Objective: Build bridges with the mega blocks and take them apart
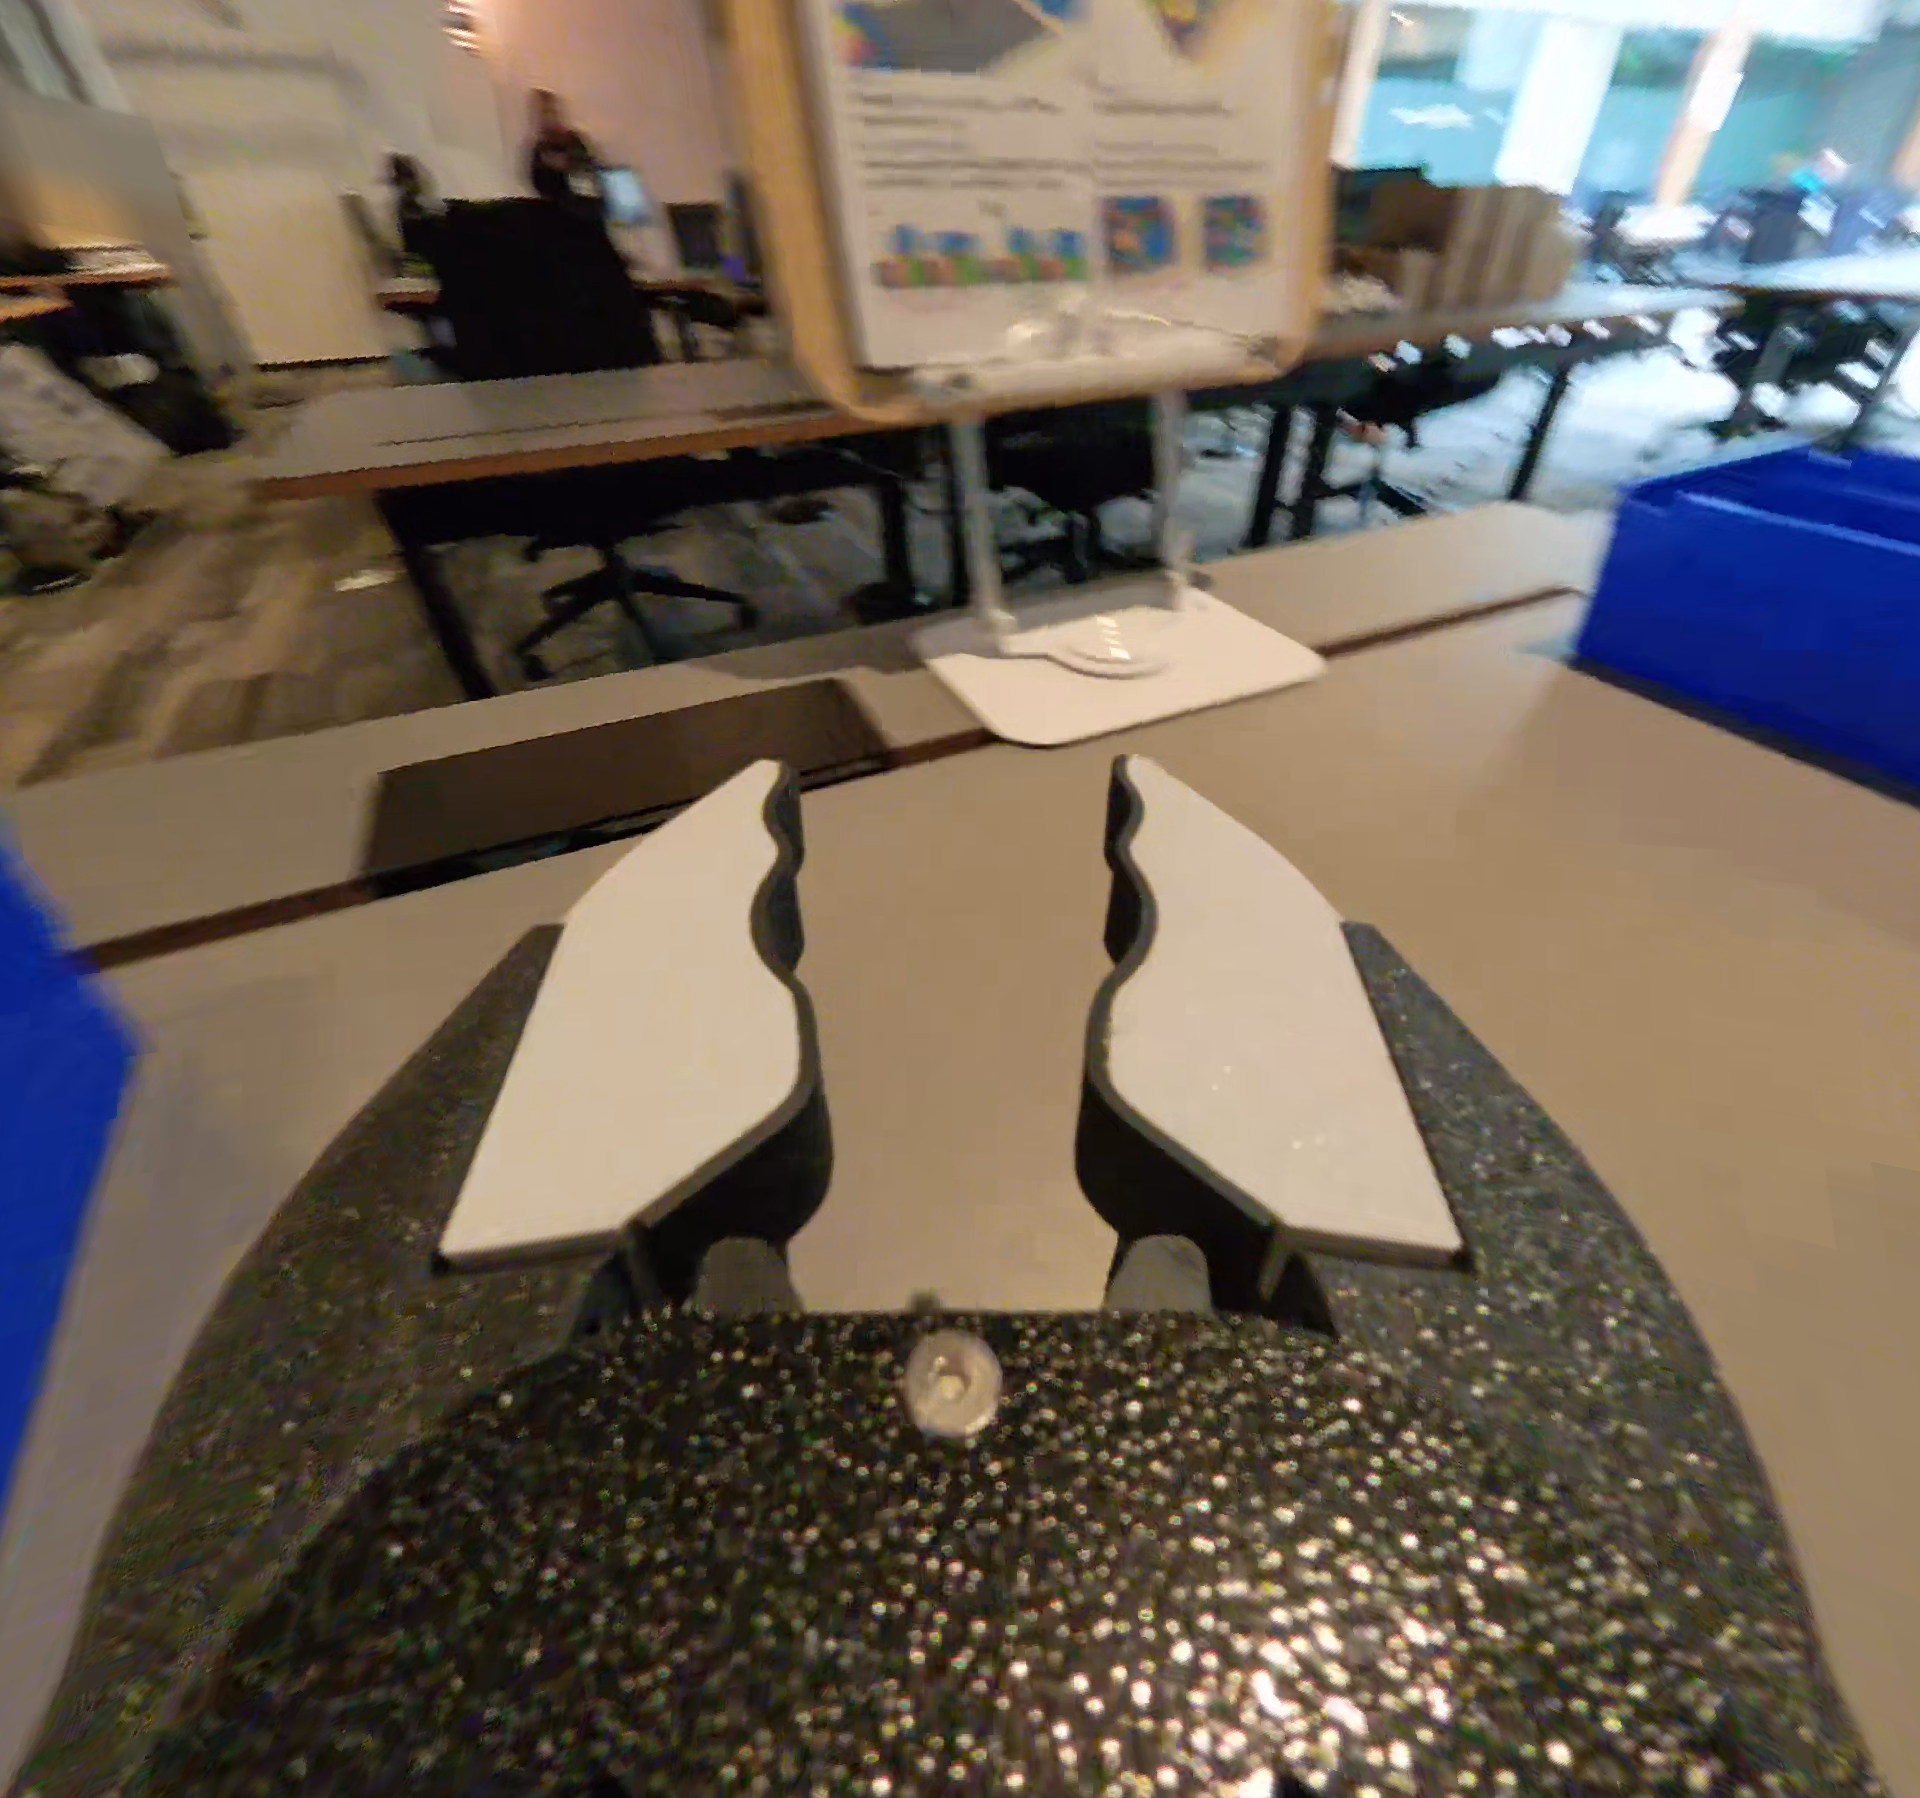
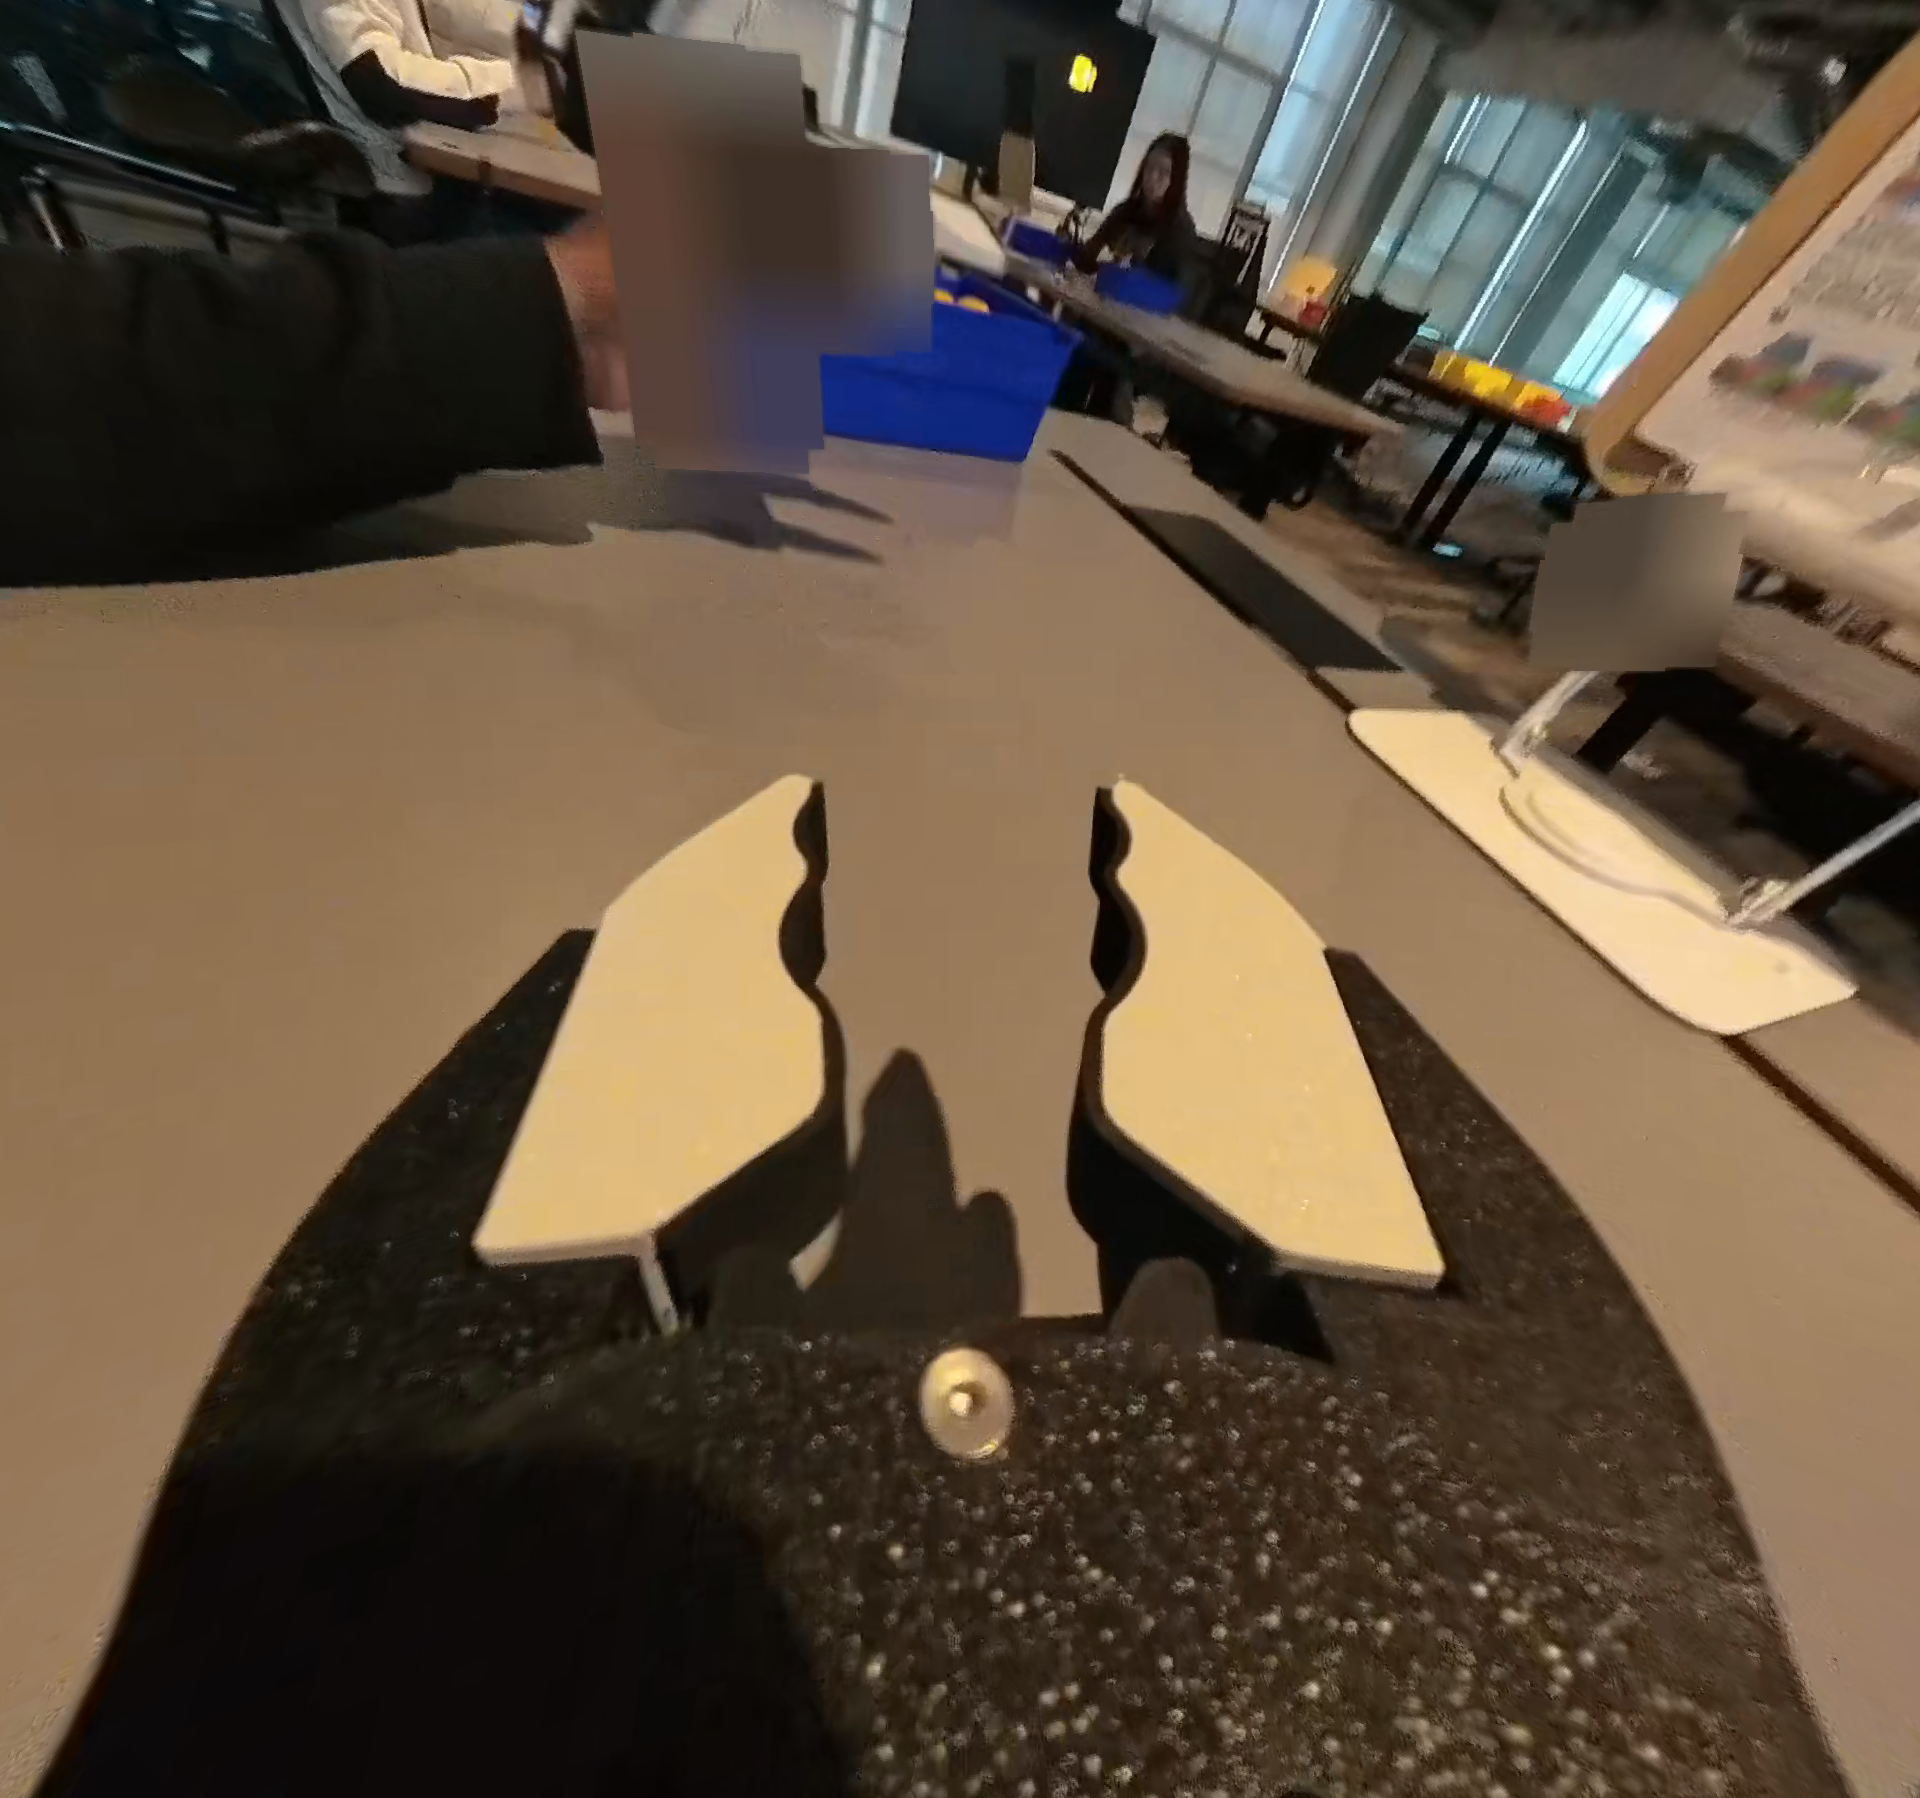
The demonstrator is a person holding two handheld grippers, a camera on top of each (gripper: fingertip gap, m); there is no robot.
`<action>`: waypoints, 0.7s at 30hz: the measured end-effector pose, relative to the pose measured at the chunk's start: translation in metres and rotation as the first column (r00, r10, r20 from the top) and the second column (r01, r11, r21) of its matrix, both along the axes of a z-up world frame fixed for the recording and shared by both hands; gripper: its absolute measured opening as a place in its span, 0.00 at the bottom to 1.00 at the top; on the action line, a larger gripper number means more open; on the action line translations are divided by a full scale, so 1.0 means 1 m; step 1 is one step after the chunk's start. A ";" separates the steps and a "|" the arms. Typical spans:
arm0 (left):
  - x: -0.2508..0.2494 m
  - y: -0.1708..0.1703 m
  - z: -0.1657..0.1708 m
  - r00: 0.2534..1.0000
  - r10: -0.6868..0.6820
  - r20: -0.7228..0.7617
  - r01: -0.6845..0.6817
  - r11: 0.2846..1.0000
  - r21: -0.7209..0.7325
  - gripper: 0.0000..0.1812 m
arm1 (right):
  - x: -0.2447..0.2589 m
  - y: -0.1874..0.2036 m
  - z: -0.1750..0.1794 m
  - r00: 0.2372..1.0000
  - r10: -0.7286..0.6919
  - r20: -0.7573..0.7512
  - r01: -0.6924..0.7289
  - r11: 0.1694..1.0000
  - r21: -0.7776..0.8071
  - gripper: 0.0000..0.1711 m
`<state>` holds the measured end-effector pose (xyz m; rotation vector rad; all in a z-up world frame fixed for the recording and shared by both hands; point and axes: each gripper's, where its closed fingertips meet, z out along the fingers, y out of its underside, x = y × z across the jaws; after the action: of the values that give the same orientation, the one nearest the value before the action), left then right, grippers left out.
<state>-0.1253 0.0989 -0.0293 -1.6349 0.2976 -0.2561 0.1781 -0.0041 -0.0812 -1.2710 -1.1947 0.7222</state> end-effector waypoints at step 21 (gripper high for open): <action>-0.336 -0.072 -0.078 0.676 0.732 -0.082 -0.726 0.643 -0.244 0.31 | -0.007 -0.001 -0.025 0.995 0.022 0.100 -0.016 0.998 -0.056 0.28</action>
<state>-0.4617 0.0271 -0.1076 -1.8740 -0.4586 0.3297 0.1709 -0.0047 -0.1058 -1.3573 -1.2775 0.7161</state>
